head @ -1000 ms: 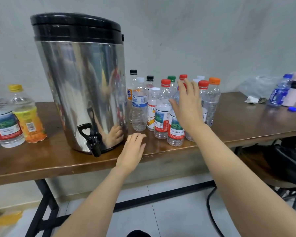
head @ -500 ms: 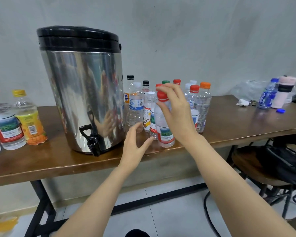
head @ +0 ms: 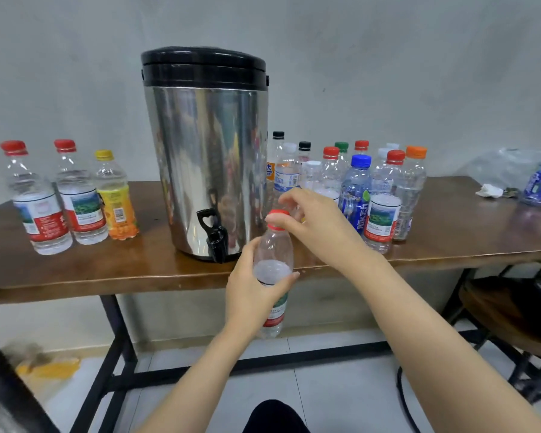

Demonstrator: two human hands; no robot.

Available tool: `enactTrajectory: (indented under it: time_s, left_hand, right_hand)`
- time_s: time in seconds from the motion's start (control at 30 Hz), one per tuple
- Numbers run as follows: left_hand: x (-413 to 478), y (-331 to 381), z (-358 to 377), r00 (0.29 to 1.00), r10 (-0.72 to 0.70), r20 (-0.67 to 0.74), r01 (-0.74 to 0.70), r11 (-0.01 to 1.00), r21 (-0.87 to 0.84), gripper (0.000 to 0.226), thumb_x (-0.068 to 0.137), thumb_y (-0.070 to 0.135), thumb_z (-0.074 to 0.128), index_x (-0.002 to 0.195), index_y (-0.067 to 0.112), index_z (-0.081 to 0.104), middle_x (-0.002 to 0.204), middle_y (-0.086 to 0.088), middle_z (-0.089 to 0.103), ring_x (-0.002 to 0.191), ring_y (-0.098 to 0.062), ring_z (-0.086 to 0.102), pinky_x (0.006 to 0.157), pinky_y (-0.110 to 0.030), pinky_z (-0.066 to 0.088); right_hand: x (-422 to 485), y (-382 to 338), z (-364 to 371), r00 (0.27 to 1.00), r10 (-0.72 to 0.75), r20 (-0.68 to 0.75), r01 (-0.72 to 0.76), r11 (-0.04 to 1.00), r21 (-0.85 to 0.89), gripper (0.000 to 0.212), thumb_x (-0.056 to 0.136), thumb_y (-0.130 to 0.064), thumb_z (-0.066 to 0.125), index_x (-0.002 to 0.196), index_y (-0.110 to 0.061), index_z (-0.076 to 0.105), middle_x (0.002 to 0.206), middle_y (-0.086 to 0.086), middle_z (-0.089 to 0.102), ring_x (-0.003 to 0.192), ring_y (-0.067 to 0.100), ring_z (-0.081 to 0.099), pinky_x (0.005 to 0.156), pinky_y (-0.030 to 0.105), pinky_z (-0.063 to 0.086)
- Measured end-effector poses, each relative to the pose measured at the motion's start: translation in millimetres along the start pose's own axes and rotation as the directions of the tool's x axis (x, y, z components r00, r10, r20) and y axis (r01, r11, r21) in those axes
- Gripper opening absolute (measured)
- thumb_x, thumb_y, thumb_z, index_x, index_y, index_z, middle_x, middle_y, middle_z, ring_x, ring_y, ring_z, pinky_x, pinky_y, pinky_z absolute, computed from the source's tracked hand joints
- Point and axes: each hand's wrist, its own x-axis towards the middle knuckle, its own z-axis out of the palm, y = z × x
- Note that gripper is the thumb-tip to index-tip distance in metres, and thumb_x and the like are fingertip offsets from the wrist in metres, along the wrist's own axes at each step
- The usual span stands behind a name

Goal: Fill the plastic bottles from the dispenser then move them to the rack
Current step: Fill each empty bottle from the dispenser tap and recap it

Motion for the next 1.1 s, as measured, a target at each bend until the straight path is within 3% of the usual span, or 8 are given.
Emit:
enactTrajectory:
  time_s: [0.1, 0.23, 0.4, 0.5, 0.6, 0.7, 0.93, 1.1]
  left_hand:
    - [-11, -7, -11, 0.999, -0.04, -0.012, 0.041, 0.994, 0.103, 0.072, 0.067, 0.045, 0.085, 0.122, 0.055, 0.04, 0.114, 0.035, 0.055, 0.105, 0.009, 0.053, 0.085, -0.02, 0.044]
    - [-15, -14, -20, 0.999, -0.043, -0.007, 0.044, 0.983, 0.18, 0.08, 0.068, 0.049, 0.084, 0.136, 0.042, 0.042, 0.127, 0.027, 0.055, 0.116, -0.001, 0.052, 0.094, -0.033, 0.048]
    - [-17, -20, -26, 0.999, -0.042, 0.014, 0.039, 0.984, 0.171, 0.078, 0.068, 0.045, 0.085, 0.134, 0.046, 0.044, 0.128, 0.03, 0.055, 0.117, 0.002, 0.053, 0.097, -0.035, 0.05]
    - [-20, -26, -28, 0.998, -0.063, 0.024, 0.059, 0.984, 0.166, 0.078, 0.068, 0.042, 0.086, 0.134, 0.046, 0.045, 0.128, 0.028, 0.056, 0.118, 0.002, 0.053, 0.097, -0.037, 0.05]
    - [-21, -31, -28, 0.996, -0.076, 0.036, 0.068, 0.981, 0.182, 0.08, 0.067, 0.047, 0.084, 0.136, 0.045, 0.044, 0.129, 0.027, 0.056, 0.119, -0.001, 0.054, 0.096, -0.04, 0.051]
    - [-20, -34, -27, 0.996, -0.075, 0.056, 0.062, 0.977, 0.206, 0.082, 0.066, 0.051, 0.081, 0.138, 0.045, 0.043, 0.132, 0.027, 0.054, 0.121, -0.003, 0.054, 0.095, -0.041, 0.051]
    - [-23, -45, -31, 0.984, -0.149, 0.093, 0.138, 0.983, 0.118, 0.073, 0.068, 0.035, 0.087, 0.129, 0.048, 0.049, 0.122, 0.03, 0.06, 0.114, 0.002, 0.057, 0.096, -0.029, 0.05]
    - [-30, -58, -33, 0.948, -0.295, 0.118, 0.289, 0.955, 0.067, 0.066, 0.069, 0.028, 0.087, 0.116, 0.053, 0.048, 0.111, 0.024, 0.063, 0.104, 0.0, 0.06, 0.087, -0.025, 0.051]
  right_hand:
    - [3, -4, 3, 0.997, 0.052, 0.064, -0.043, 0.989, -0.142, 0.057, 0.082, -0.072, 0.05, 0.09, -0.017, 0.065, 0.076, -0.007, 0.059, 0.073, 0.012, 0.054, 0.067, 0.035, 0.048]
    - [5, -3, 13, 0.984, 0.072, 0.166, -0.059, 0.995, -0.083, 0.05, 0.079, -0.062, 0.066, 0.086, -0.012, 0.067, 0.074, 0.001, 0.06, 0.071, 0.018, 0.057, 0.066, 0.037, 0.048]
    - [7, -5, 8, 0.944, -0.021, 0.329, 0.026, 1.0, -0.013, 0.028, 0.089, -0.031, 0.07, 0.108, -0.011, 0.071, 0.097, 0.005, 0.07, 0.085, 0.018, 0.064, 0.077, 0.022, 0.047]
    - [8, -3, 6, 0.908, -0.028, 0.418, 0.033, 0.999, -0.005, 0.04, 0.092, -0.02, 0.068, 0.131, -0.017, 0.062, 0.126, 0.001, 0.063, 0.107, 0.014, 0.061, 0.093, 0.017, 0.042]
    - [8, -1, 13, 0.923, 0.073, 0.378, -0.073, 0.997, -0.016, 0.05, 0.089, -0.043, 0.067, 0.133, -0.021, 0.056, 0.121, -0.001, 0.064, 0.1, 0.014, 0.063, 0.09, 0.028, 0.049]
    - [8, 3, 22, 0.948, 0.124, 0.294, -0.101, 0.991, -0.093, 0.044, 0.08, -0.057, 0.07, 0.102, -0.02, 0.061, 0.091, -0.005, 0.064, 0.083, 0.011, 0.059, 0.073, 0.029, 0.051]
    - [13, 7, 24, 0.918, 0.011, 0.396, -0.063, 0.991, 0.119, 0.025, 0.083, -0.016, 0.077, 0.107, -0.016, 0.069, 0.102, -0.003, 0.067, 0.087, 0.003, 0.062, 0.081, 0.017, 0.048]
    - [18, 35, 34, 0.965, 0.123, 0.23, -0.163, 0.972, 0.167, 0.027, 0.085, -0.014, 0.075, 0.111, -0.017, 0.067, 0.099, -0.009, 0.061, 0.081, -0.001, 0.059, 0.071, 0.001, 0.04]
